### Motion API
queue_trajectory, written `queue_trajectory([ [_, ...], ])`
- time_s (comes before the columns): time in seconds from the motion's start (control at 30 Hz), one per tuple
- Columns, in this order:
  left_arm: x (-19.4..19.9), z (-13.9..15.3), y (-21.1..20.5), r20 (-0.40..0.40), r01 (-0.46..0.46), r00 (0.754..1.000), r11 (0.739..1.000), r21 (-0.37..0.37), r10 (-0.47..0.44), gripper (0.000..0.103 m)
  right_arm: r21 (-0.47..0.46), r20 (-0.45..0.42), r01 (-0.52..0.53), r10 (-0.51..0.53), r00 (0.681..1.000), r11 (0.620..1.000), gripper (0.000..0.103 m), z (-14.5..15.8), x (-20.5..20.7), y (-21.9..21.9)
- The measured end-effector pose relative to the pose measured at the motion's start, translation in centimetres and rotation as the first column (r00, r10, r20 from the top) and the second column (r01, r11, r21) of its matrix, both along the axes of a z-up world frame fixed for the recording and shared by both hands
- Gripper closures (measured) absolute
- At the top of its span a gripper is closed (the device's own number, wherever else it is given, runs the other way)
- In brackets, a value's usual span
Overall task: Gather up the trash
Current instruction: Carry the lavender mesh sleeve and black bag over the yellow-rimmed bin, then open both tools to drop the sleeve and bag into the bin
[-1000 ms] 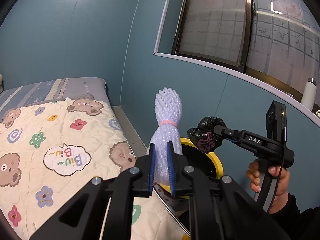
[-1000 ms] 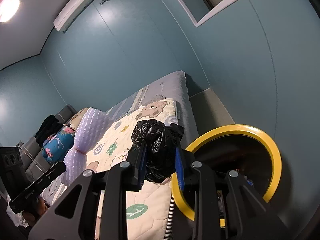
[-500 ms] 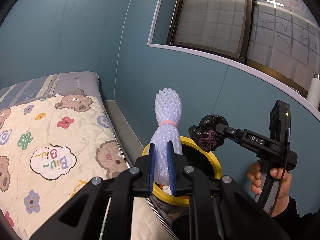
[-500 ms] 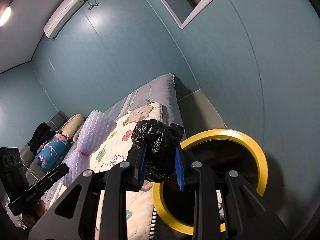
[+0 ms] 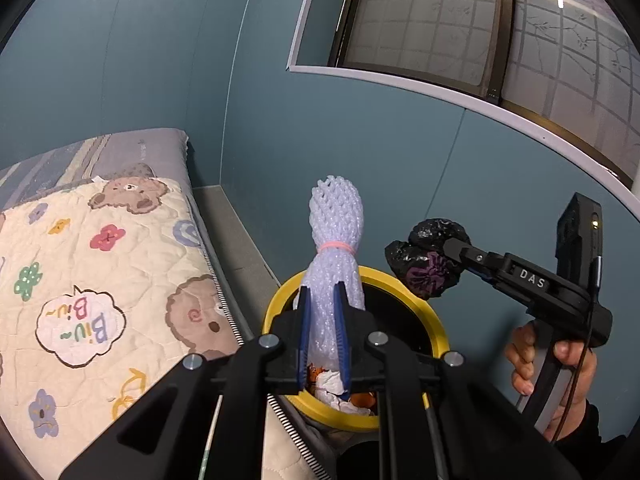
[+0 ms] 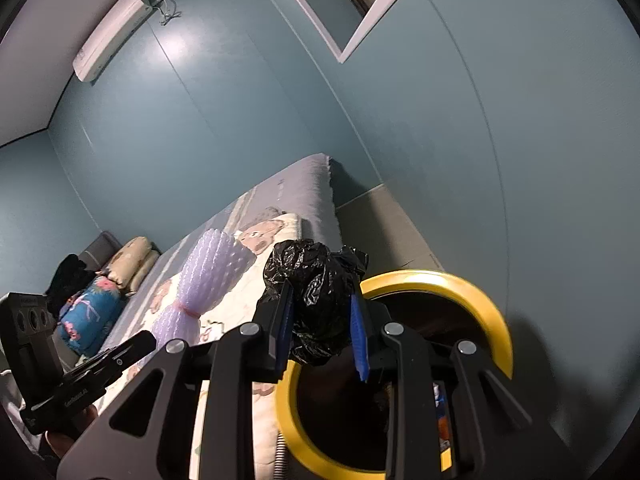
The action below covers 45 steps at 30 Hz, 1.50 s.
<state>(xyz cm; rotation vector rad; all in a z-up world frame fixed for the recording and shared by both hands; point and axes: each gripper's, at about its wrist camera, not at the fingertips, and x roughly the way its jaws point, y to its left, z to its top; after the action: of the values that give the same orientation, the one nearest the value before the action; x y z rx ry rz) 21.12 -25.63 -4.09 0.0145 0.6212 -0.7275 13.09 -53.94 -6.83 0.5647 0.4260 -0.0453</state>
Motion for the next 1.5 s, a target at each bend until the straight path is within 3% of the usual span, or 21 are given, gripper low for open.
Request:
queue_trajectory([
  [0.63, 5.0, -4.8, -5.4, -0.123, -0.014, 0.992, 0.999, 0.043, 0.019, 0.092, -0.072, -0.057, 0.057, -0.061, 0.997, 0.996, 0.078, -2.0, 2.8, -0.7],
  [1.03, 6.7, -8.7, -7.1, -0.213, -0.018, 0.976, 0.997, 0.075, 0.033, 0.091, -0.029, -0.152, 0.066, -0.070, 0.986, 0.997, 0.077, -5.6, 4.9, -2.2],
  [1.27, 7.2, -9.6, -7.1, -0.226, -0.027, 0.973, 0.996, 0.085, 0.045, 0.090, 0.001, -0.175, 0.059, -0.058, 0.983, 0.998, 0.072, -6.9, 5.2, -2.1],
  [1.33, 7.1, -9.5, -6.9, -0.228, -0.029, 0.972, 0.997, 0.077, 0.046, 0.084, 0.003, -0.177, 0.072, -0.071, 0.982, 0.997, 0.062, -6.9, 5.1, -2.2],
  [1.4, 7.0, -9.2, -6.7, -0.226, -0.038, 0.973, 0.996, 0.076, 0.055, 0.070, 0.009, -0.175, 0.079, -0.076, 0.982, 0.997, 0.052, -6.6, 4.7, -2.2],
  [1.5, 6.5, -8.5, -6.1, -0.218, -0.052, 0.974, 0.997, 0.063, 0.065, 0.059, -0.006, -0.169, 0.094, -0.093, 0.981, 0.996, 0.048, -6.0, 4.2, -2.1],
])
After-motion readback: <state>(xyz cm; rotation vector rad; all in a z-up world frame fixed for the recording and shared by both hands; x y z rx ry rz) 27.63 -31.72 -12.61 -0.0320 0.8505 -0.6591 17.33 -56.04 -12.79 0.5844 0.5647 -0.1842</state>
